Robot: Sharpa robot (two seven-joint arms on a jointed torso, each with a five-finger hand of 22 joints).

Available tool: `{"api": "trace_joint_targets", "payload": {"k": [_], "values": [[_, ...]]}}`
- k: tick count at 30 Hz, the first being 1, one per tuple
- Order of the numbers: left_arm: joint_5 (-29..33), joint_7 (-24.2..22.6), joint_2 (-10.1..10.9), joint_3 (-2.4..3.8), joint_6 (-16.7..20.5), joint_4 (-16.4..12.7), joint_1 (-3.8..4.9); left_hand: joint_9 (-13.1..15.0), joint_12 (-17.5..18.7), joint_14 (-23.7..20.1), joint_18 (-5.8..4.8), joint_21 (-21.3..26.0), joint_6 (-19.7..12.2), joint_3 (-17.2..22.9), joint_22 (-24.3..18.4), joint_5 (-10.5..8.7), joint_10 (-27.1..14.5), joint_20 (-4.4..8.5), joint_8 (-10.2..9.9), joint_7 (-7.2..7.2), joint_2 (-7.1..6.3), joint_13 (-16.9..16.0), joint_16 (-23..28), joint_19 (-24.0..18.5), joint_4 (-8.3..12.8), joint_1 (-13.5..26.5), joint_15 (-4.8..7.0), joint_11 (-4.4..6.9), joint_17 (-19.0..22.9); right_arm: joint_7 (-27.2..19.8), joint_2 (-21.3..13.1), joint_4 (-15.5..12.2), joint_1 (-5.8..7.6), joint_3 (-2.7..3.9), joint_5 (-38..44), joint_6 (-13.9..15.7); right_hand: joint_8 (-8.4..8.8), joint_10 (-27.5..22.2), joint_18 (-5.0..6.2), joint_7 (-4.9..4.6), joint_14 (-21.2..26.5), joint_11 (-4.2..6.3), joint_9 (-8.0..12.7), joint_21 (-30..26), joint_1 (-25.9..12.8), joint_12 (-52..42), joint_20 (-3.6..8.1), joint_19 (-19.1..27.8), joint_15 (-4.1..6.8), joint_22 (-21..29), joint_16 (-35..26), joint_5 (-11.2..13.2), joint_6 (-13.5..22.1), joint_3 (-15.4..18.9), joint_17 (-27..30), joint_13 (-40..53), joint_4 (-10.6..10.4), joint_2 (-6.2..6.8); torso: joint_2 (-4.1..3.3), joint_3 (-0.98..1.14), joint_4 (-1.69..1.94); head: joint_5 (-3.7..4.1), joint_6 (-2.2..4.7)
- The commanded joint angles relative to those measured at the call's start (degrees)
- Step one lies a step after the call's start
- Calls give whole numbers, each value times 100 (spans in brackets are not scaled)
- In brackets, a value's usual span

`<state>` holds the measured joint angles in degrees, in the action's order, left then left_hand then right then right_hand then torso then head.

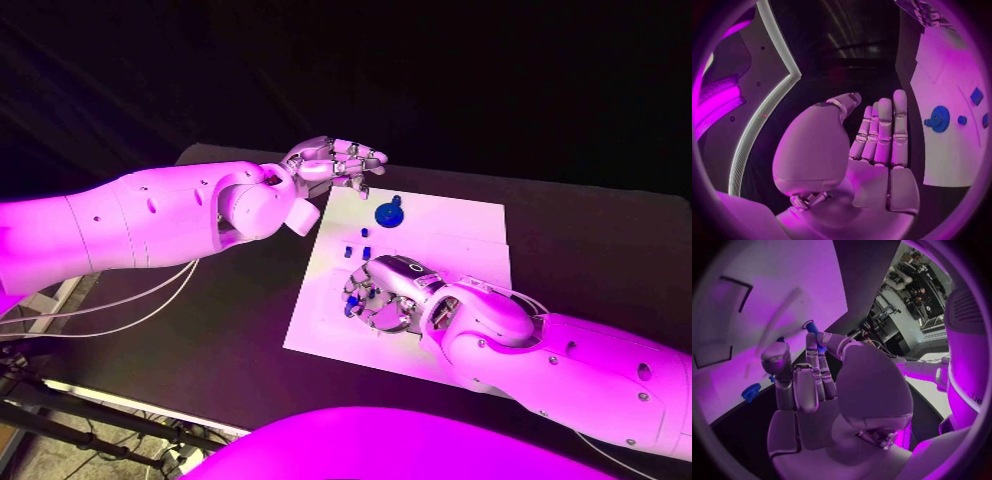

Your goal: Assemble the parts on the task board

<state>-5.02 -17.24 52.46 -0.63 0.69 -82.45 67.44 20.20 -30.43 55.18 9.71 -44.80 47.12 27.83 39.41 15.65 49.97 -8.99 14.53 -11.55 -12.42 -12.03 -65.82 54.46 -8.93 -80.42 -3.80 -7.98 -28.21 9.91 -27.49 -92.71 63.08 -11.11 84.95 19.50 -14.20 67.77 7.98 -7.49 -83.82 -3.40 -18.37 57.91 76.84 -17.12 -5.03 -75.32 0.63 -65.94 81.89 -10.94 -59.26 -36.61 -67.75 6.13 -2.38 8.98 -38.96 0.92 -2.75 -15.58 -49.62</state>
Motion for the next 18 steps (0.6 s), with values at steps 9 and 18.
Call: {"api": "trace_joint_targets", "payload": {"k": [9, 18], "values": [[-19, -15, -4, 3, -110, -6, 2, -9, -6, -33, 81, 36, -36, -41, -9, 24, -48, -12, 23, -12, 5, 5, 19, 39, 0, -40, -9, -3, 10, 38, 10, 41, -8, -1, 24, -145, -208, -29, -104, -4, -202, -10, -315, -1, 2, 14, 8, 27, 28, -5, 26, -40, -34, 16, -5, 1, 18, -28, 1, -3, 1, 0, -3], [-20, -11, 4, 3, -111, -8, 2, -9, -6, -33, 81, 36, -36, -41, -9, 24, -48, -12, 23, -12, 5, 5, 19, 39, 0, -40, -9, -3, 10, 112, 9, 67, -7, -1, 55, -334, -215, -28, -102, -5, -201, -11, -326, -11, -1, 16, 7, 31, 29, -1, 24, -41, -30, 21, 2, 6, 28, -32, 1, 0, 0, -2, -11]]}}
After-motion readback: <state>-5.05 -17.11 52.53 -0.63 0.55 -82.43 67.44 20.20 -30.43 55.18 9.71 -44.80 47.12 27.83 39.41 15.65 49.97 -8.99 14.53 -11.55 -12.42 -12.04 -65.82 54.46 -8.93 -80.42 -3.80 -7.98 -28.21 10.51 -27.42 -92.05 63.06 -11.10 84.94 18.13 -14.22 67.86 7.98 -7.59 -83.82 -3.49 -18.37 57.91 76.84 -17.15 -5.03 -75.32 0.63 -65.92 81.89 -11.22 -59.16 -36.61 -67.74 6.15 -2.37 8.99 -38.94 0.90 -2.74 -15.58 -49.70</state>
